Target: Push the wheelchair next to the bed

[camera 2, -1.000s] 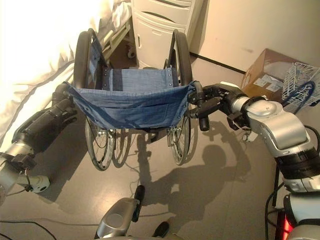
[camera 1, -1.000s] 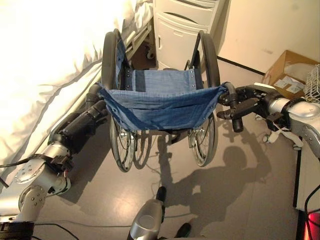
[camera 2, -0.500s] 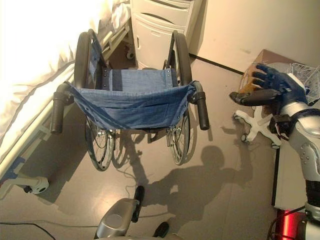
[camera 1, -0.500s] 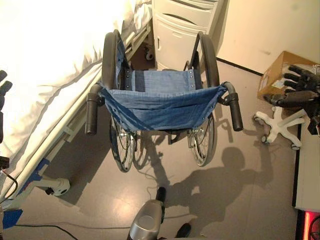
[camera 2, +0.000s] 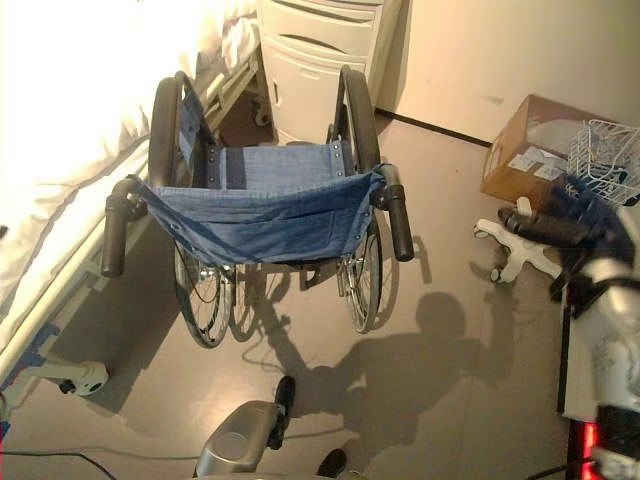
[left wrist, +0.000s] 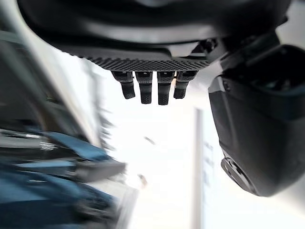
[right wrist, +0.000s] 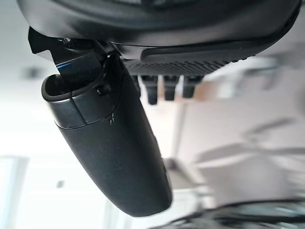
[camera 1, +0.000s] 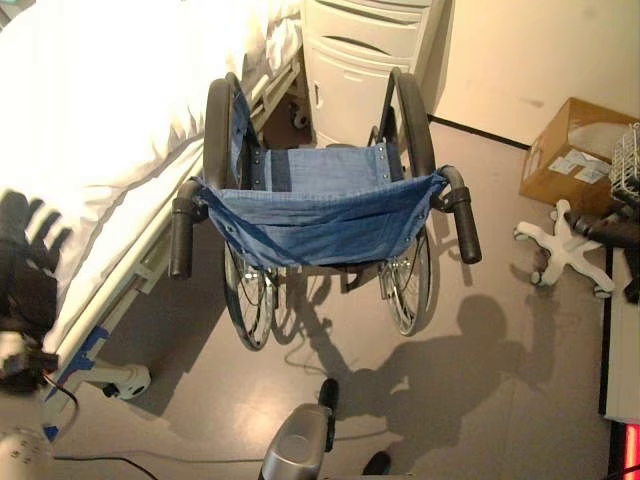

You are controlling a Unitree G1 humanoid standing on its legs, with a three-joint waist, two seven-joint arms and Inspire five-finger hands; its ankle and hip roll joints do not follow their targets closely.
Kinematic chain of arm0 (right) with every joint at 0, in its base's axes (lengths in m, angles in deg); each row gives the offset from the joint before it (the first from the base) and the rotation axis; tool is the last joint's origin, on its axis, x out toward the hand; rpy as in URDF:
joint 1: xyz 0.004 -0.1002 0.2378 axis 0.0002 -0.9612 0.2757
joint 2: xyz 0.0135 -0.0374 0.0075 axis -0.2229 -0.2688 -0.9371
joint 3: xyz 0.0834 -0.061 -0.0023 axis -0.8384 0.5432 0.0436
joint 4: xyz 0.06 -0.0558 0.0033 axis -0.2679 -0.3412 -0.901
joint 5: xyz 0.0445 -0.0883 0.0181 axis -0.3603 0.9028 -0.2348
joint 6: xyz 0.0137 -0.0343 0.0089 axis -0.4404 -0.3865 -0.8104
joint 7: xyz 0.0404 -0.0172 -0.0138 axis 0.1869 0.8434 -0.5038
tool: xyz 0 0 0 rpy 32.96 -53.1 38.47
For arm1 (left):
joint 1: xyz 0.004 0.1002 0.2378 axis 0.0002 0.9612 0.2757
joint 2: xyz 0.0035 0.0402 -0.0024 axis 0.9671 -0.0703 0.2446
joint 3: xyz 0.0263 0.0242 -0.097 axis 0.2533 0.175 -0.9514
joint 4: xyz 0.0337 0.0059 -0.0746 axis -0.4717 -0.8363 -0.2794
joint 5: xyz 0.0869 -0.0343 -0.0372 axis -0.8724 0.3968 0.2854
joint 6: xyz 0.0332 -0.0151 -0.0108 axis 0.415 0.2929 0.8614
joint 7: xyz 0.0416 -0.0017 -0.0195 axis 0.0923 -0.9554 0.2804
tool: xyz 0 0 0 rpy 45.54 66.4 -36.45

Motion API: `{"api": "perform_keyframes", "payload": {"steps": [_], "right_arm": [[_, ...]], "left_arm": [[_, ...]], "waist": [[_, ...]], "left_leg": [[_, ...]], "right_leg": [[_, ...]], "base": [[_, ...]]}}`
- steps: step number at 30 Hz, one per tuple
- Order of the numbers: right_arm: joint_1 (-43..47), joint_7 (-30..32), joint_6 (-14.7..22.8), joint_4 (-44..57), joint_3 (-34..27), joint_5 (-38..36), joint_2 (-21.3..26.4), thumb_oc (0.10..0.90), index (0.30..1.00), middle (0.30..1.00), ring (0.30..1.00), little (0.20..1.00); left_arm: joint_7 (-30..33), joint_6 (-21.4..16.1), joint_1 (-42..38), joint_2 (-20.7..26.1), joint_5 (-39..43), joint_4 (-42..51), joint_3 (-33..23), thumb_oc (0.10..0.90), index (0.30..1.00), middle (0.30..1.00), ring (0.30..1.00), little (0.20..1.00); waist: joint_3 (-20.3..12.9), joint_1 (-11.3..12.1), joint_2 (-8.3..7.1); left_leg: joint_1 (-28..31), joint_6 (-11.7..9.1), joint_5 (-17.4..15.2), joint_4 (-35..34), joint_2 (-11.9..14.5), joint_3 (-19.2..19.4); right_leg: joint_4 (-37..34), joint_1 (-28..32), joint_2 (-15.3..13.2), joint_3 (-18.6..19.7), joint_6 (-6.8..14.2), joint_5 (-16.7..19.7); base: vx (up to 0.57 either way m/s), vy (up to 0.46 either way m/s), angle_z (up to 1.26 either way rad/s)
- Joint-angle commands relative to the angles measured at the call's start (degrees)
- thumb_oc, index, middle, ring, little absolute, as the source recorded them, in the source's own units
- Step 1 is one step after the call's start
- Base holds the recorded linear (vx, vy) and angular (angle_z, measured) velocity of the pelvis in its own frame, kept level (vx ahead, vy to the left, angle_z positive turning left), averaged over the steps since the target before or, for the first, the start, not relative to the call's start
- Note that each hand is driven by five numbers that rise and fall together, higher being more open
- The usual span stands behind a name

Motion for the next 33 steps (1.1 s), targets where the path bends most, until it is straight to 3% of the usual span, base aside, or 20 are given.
{"api": "perform_keyframes", "payload": {"steps": [1, 6, 8, 11, 13, 15, 18, 22, 25, 26, 31, 33], "right_arm": [[-3.83, 2.84, 6.84, -6.81, -0.84, 3.12, 0.43, 0.8, 0.9, 0.9, 0.9, 0.9], [-6.99, 4.34, 9.16, -23.46, 5.86, 5.23, -4.6, 0.8, 0.9, 0.9, 0.9, 0.9], [-5.76, 6.9, 8.52, -29.55, 10.08, 1.13, -7.29, 0.8, 0.9, 0.9, 0.9, 0.9], [-3.8, 12.68, 10.79, -40.58, 13.73, -2.94, -11.61, 0.8, 0.9, 0.9, 0.9, 0.9], [-2.7, 14.56, 11.11, -46.01, 15.61, 0.24, -13.98, 0.8, 0.9, 0.9, 0.9, 0.9], [-1.89, 14.56, 10.43, -50.06, 18.71, 1.57, -16.63, 0.8, 0.9, 0.9, 0.9, 0.9], [-0.97, 7.03, 6.8, -54.43, 23.74, 4.78, -20.24, 0.8, 0.9, 0.9, 0.9, 0.9], [-0.45, -4.93, 1.58, -61.21, 30.12, 8.88, -23.26, 0.8, 0.9, 0.9, 0.9, 0.9], [-1.01, -7.46, 2.11, -61.45, 30.61, 6.28, -23.92, 0.8, 0.9, 0.9, 0.9, 0.9], [-1.53, -9.17, 3.98, -60.36, 30.94, 8.48, -24.3, 0.8, 0.9, 0.9, 0.9, 0.9], [-2.8, -13.83, 5.73, -59.55, 34.49, 18.23, -25.06, 0.8, 0.9, 0.9, 0.9, 0.9], [-2.88, -14.74, 5.57, -59.19, 35.26, 17.85, -24.89, 0.8, 0.9, 0.9, 0.9, 0.9]], "left_arm": [[-0.19, -0.22, 4.31, 2.1, -5.16, -2.9, 2.37, 0.8, 0.9, 0.9, 0.9, 0.9], [2.24, 3.98, 2.63, -2.22, -10.36, -14.77, 12.11, 0.8, 0.9, 0.9, 0.9, 0.9], [1.91, 6.64, 1.0, -3.77, -13.32, -21.32, 16.93, 0.8, 0.9, 0.9, 0.9, 0.9], [-0.06, 7.07, -1.05, -6.72, -17.9, -33.89, 22.23, 0.8, 0.9, 0.9, 0.9, 0.9], [0.82, 7.01, -2.34, -8.69, -17.88, -39.28, 24.95, 0.8, 0.9, 0.9, 0.9, 0.9], [1.92, 9.43, -3.55, -10.97, -14.06, -43.81, 26.05, 0.8, 0.9, 0.9, 0.9, 0.9], [2.89, 10.06, -6.0, -14.05, -14.54, -50.0, 29.22, 0.8, 0.9, 0.9, 0.9, 0.9], [5.92, 9.75, -9.9, -16.17, -21.81, -58.71, 33.65, 0.8, 0.9, 0.9, 0.9, 0.9], [7.59, 9.79, -10.53, -16.37, -21.78, -59.34, 34.43, 0.8, 0.9, 0.9, 0.9, 0.9], [7.96, 9.91, -10.38, -16.81, -21.95, -59.22, 34.96, 0.8, 0.9, 0.9, 0.9, 0.9], [8.05, 8.85, -11.4, -17.51, -23.96, -60.76, 38.26, 0.8, 0.9, 0.9, 0.9, 0.9], [7.97, 8.53, -11.63, -17.38, -24.0, -60.87, 38.78, 0.8, 0.9, 0.9, 0.9, 0.9]], "waist": [[-6.79, -1.55, 0.1], [-5.93, -2.56, 0.91], [-5.66, -2.38, 1.36], [-5.88, -2.12, 2.1], [-6.47, -2.34, 2.79], [-7.16, -2.89, 3.5], [-7.6, -3.53, 4.02], [-8.61, -4.32, 3.63], [-9.47, -5.29, 3.44], [-9.9, -5.84, 3.36], [-10.87, -7.16, 2.72], [-10.87, -7.32, 2.56]], "left_leg": [[2.96, -11.44, 2.25, -4.59, 8.55, -0.11], [2.64, -11.24, 2.39, -4.02, 8.44, -0.05], [2.68, -11.01, 2.29, -3.87, 8.12, -0.49], [3.56, -10.61, 2.04, -4.75, 7.57, -0.88], [4.9, -10.36, 1.96, -6.06, 7.46, -0.62], [6.1, -10.32, 1.85, -7.09, 7.43, -0.34], [6.88, -10.12, 1.74, -8.15, 7.3, -0.22], [9.24, -9.91, 2.06, -11.13, 7.21, -0.02], [11.78, -9.52, 2.01, -13.29, 6.91, -0.15], [12.69, -9.28, 1.89, -14.03, 6.73, -0.04], [14.02, -8.67, 1.39, -15.48, 6.12, 0.17], [14.56, -8.48, 1.16, -15.76, 5.96, 0.25]], "right_leg": [[0.34, -1.86, -2.77, 0.99, 0.62, 4.73], [0.44, -2.3, -3.08, 1.08, 0.93, 5.31], [0.42, -2.28, -3.41, 0.87, 1.1, 5.73], [0.22, -2.27, -3.78, 0.82, 1.49, 6.19], [0.05, -2.33, -3.88, 0.91, 1.66, 6.43], [0.15, -2.57, -3.97, 1.2, 1.66, 6.44], [0.29, -2.96, -4.3, 1.35, 1.57, 6.47], [0.34, -3.27, -4.3, 0.78, 1.66, 6.79], [0.73, -3.75, -3.96, 1.24, 1.48, 6.92], [0.97, -4.05, -3.78, 1.69, 1.42, 6.95], [1.76, -5.02, -3.62, 2.24, 1.52, 6.97], [1.88, -4.91, -3.64, 2.18, 1.54, 6.96]], "base": [[-0.05, 0.035, 0.05], [-0.05, 0.025, -0.02], [-0.03, 0.023, -0.07], [0.0, 0.032, -0.05], [0.02, 0.058, 0.04], [0.03, 0.094, 0.03], [-0.01, 0.071, -0.02], [0.0, 0.002, 0.08], [0.06, 0.018, 0.16], [0.04, 0.022, 0.11], [0.0, 0.003, 0.13], [-0.01, -0.013, 0.17]]}}
